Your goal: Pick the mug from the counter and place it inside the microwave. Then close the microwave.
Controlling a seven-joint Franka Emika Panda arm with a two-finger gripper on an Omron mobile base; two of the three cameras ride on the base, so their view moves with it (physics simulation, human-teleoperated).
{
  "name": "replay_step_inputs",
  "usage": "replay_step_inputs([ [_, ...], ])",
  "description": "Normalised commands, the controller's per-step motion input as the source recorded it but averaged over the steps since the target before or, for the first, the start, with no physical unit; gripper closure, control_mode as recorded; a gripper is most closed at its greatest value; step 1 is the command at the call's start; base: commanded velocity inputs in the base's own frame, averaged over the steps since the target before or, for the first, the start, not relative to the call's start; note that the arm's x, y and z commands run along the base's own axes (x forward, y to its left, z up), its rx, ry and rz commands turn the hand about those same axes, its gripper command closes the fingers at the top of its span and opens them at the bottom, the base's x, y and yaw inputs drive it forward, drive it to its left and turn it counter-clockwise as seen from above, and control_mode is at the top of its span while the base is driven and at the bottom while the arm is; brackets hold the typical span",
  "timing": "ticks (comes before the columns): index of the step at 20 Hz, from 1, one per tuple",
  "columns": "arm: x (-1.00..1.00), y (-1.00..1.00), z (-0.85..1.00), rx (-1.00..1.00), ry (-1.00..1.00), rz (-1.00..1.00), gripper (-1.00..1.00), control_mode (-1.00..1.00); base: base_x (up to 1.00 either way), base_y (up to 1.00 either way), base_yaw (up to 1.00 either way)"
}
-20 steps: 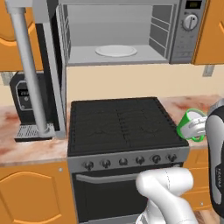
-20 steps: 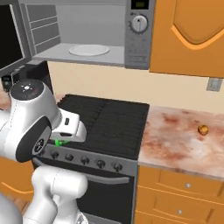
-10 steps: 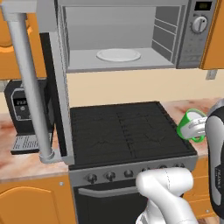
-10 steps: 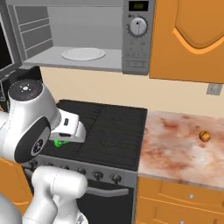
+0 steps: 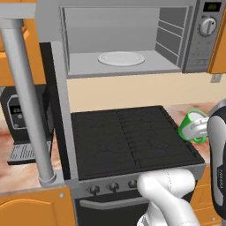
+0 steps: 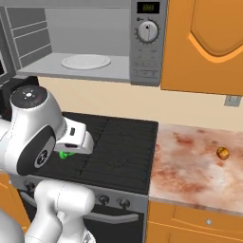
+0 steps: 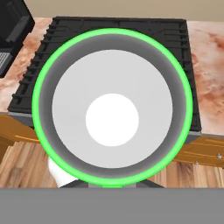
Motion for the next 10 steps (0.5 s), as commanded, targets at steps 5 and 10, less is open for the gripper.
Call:
replay_step_inputs([
  [5,0.0,0.0,0.0,0.0,0.0,0.0,1.0,1.0,-0.11,0.14,0.0],
  [10,0.0,0.0,0.0,0.0,0.0,0.0,1.0,1.0,-0.27,0.31,0.0],
])
